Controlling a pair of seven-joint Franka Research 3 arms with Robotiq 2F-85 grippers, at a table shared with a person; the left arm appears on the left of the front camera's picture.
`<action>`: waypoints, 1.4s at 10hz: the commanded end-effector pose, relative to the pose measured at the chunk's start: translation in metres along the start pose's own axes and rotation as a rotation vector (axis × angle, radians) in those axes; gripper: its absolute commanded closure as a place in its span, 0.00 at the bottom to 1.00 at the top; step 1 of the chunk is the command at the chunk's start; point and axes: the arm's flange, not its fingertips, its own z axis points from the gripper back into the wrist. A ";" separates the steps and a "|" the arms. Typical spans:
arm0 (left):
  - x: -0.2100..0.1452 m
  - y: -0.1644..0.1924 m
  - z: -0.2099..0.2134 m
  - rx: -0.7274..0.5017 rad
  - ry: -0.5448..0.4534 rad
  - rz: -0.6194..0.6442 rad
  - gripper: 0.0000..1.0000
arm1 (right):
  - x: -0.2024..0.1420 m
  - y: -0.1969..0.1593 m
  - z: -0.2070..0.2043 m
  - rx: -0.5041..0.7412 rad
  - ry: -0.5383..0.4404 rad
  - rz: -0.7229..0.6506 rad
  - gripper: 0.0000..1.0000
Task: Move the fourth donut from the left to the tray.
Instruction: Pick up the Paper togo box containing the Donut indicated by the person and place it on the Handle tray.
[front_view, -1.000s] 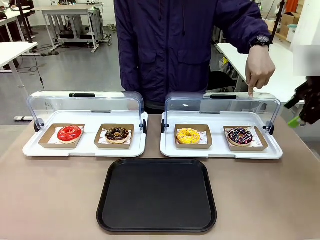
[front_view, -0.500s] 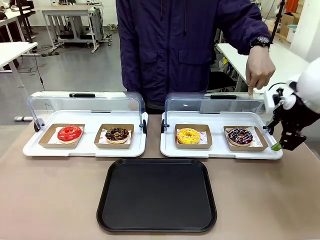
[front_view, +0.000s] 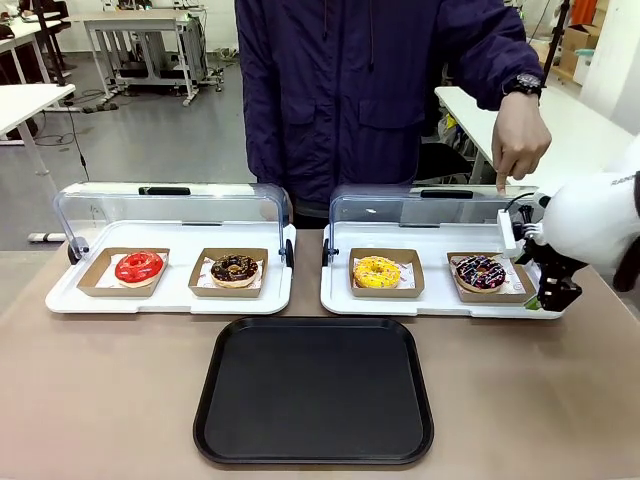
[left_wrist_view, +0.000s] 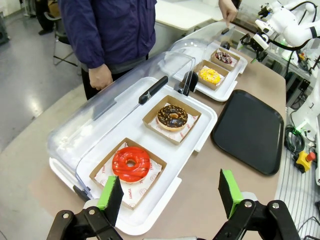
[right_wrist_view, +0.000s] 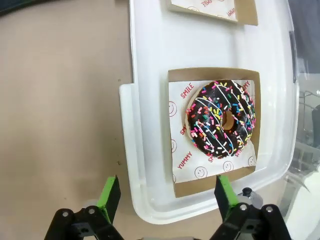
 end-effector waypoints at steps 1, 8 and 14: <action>0.000 0.000 -0.001 -0.005 -0.024 -0.010 0.00 | -0.001 0.001 0.011 0.012 -0.010 -0.006 0.00; 0.000 0.000 -0.001 -0.005 -0.024 -0.010 0.00 | -0.002 -0.023 -0.013 -0.051 0.114 0.006 0.00; 0.000 0.000 -0.001 -0.005 -0.024 -0.010 0.00 | -0.009 -0.043 -0.046 -0.028 0.137 0.041 0.00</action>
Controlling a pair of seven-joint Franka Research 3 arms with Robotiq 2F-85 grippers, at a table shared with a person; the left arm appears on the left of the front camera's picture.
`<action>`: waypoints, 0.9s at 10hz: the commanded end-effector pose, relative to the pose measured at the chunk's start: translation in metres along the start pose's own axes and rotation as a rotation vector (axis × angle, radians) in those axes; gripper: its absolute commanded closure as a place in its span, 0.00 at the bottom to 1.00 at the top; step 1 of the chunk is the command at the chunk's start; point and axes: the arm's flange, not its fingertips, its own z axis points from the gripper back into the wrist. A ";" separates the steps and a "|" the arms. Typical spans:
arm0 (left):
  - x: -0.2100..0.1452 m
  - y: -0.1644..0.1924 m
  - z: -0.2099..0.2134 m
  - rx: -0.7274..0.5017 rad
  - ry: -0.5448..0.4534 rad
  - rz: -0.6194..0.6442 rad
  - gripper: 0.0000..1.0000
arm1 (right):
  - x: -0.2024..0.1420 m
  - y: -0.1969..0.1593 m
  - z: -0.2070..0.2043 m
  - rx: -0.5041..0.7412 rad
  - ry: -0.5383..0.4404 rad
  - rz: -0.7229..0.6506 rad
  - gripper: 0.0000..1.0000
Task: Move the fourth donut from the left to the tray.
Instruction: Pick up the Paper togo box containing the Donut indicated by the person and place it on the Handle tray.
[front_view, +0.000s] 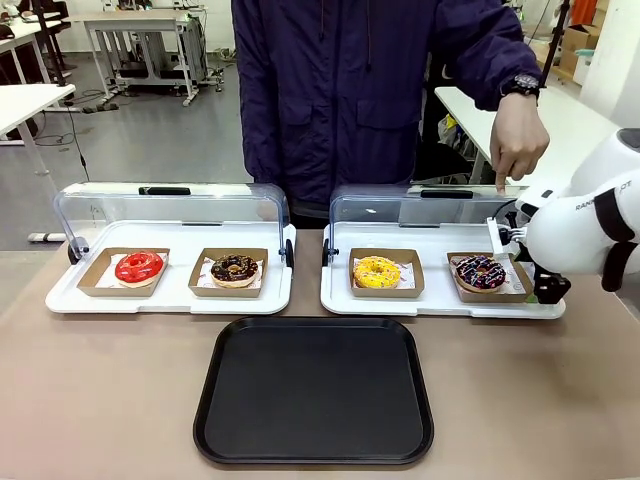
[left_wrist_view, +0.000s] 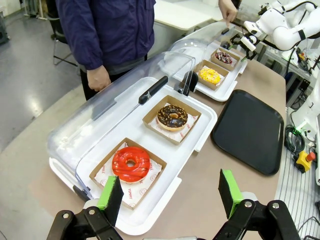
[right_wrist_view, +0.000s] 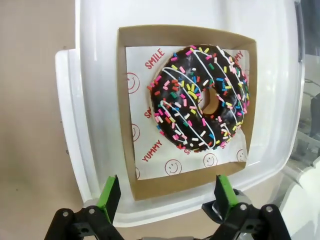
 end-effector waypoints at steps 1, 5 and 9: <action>0.000 0.000 -0.001 -0.005 -0.024 -0.010 0.00 | 0.003 -0.003 -0.007 -0.002 0.011 0.005 0.00; 0.000 0.000 -0.001 -0.005 -0.024 -0.010 0.00 | 0.002 -0.006 -0.019 0.025 0.014 0.004 0.00; 0.000 0.000 -0.001 -0.005 -0.024 -0.010 0.00 | -0.001 -0.007 -0.020 0.048 0.008 -0.007 0.98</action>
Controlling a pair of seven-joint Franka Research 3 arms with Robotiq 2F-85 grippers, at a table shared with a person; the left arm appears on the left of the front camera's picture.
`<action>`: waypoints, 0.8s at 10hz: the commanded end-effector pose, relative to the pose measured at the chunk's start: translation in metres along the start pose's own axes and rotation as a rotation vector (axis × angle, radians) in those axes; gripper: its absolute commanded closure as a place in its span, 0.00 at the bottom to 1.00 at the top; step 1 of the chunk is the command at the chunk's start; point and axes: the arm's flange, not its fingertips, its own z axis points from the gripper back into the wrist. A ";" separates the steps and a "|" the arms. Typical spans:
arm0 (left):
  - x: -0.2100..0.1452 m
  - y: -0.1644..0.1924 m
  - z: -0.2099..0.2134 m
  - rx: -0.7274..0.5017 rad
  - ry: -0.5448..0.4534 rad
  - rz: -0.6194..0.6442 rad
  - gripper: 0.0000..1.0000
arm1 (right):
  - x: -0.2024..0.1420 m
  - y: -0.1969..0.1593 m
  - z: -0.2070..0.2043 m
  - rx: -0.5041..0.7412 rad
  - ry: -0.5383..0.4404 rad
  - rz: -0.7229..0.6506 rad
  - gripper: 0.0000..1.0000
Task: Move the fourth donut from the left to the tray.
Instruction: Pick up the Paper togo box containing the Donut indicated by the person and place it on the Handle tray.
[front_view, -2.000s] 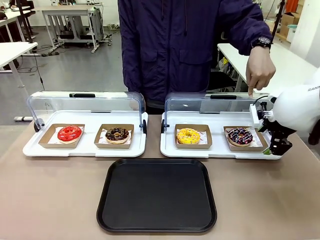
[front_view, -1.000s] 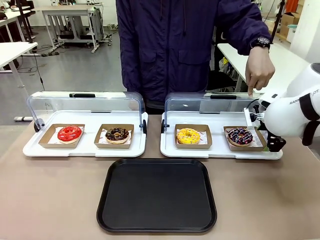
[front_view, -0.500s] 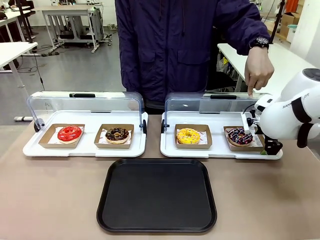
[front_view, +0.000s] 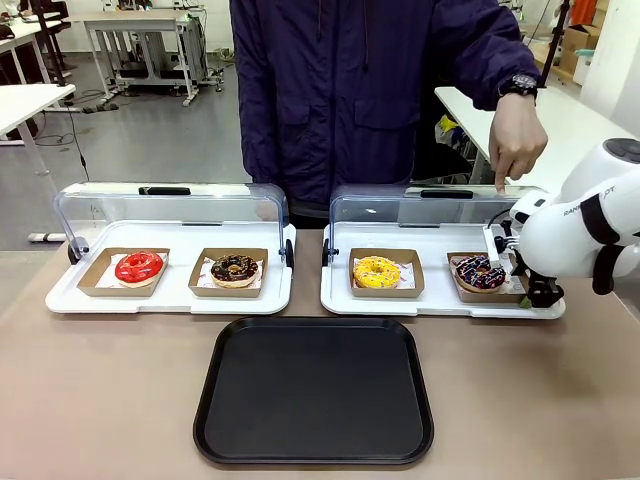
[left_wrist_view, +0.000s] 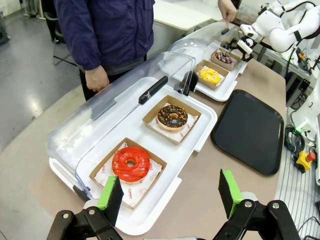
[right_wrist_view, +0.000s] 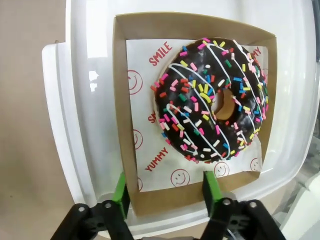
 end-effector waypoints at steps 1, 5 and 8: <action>0.000 0.000 -0.001 -0.005 -0.024 -0.010 0.00 | 0.001 -0.006 0.001 0.013 0.002 -0.002 1.00; 0.000 0.000 -0.001 -0.005 -0.024 -0.010 0.00 | 0.001 -0.007 0.002 0.033 0.002 0.003 1.00; 0.000 0.000 -0.001 -0.005 -0.024 -0.010 0.00 | 0.001 -0.008 0.002 0.055 0.006 0.017 1.00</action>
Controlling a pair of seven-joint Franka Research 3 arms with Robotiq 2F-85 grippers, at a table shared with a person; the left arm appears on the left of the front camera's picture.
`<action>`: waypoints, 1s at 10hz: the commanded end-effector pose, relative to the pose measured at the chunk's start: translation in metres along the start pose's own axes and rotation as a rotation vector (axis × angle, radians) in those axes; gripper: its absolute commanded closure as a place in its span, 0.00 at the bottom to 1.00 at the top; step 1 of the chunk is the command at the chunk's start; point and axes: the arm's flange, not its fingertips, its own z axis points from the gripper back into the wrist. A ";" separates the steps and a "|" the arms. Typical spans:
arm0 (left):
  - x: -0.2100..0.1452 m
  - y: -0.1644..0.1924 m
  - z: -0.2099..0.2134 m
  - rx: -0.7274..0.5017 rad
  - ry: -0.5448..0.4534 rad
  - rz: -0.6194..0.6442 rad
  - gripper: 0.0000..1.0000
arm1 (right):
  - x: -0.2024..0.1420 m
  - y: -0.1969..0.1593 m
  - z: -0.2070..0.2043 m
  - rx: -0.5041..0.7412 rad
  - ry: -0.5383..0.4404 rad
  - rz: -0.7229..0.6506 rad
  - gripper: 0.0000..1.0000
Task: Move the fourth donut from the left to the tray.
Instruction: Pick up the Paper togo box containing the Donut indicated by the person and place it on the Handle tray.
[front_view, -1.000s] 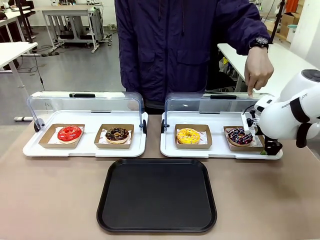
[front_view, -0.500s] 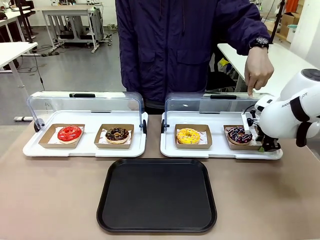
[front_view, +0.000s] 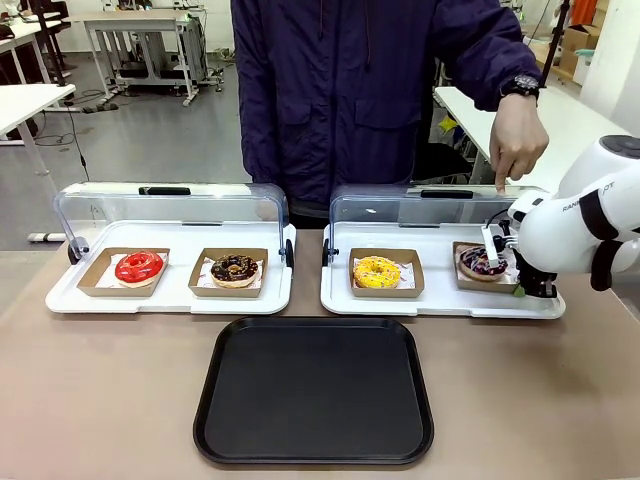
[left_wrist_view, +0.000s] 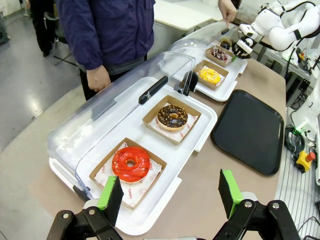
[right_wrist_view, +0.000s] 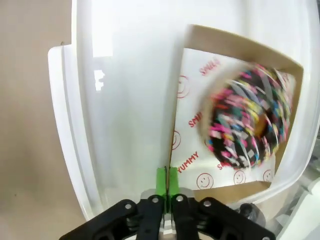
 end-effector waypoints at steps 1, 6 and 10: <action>0.000 0.000 -0.001 -0.005 -0.024 -0.010 0.00 | -0.003 -0.006 0.001 0.027 0.002 0.017 1.00; 0.000 0.000 -0.001 -0.005 -0.024 -0.010 0.00 | 0.000 -0.001 0.001 0.006 0.001 0.001 1.00; 0.000 0.000 -0.001 -0.005 -0.024 -0.010 0.00 | 0.011 0.006 0.038 -0.025 -0.042 -0.062 0.98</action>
